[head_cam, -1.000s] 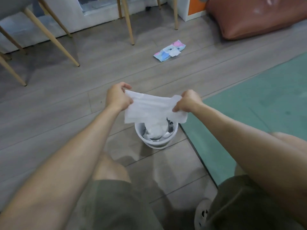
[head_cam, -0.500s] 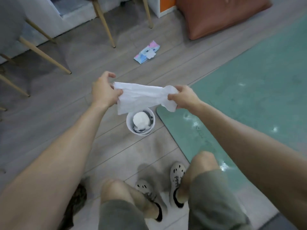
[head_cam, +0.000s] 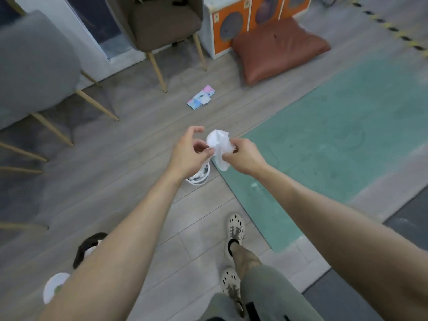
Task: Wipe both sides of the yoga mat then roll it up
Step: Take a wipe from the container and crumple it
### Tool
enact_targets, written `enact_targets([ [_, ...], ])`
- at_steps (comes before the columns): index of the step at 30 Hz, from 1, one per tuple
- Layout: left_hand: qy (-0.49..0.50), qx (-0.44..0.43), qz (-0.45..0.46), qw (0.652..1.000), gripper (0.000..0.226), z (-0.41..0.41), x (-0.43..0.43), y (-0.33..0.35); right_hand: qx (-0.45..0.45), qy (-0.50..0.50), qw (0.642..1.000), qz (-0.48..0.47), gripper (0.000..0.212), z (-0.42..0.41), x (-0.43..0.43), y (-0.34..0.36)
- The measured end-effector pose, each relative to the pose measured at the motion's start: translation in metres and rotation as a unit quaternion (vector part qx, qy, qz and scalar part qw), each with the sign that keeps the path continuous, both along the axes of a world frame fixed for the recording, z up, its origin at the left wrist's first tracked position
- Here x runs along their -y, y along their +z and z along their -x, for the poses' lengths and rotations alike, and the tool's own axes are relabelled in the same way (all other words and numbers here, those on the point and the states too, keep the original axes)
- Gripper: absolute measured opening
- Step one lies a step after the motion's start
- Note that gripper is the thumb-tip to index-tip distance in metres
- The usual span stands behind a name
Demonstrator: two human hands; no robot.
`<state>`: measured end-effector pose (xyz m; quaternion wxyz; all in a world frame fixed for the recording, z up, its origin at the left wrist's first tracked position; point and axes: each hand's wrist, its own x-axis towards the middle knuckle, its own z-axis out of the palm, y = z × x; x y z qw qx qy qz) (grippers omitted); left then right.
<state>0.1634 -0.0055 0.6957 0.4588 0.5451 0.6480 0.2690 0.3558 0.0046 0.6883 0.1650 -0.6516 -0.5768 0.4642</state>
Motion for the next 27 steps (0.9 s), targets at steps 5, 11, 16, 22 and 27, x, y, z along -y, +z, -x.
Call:
enact_targets([
  [5,-0.024,0.188,0.067,0.98,0.059,-0.042,0.059,0.001,-0.124,-0.05,0.991,0.024,0.021,-0.025,0.06,0.02],
  [11,0.103,0.068,0.029,0.992,0.063,-0.058,0.096,0.012,-0.028,0.022,0.999,-0.003,0.003,-0.075,0.097,0.037],
  [16,0.003,0.106,0.11,0.988,0.069,-0.071,0.115,0.013,-0.076,0.083,0.993,0.042,0.03,-0.117,0.101,0.065],
  [22,0.077,0.315,0.173,0.93,0.025,-0.151,0.102,0.005,-0.162,0.075,0.976,0.126,0.022,-0.206,0.074,0.039],
  [27,0.226,0.267,0.136,0.927,0.056,-0.253,0.093,-0.005,-0.205,0.089,0.96,0.17,0.033,-0.291,0.033,0.017],
])
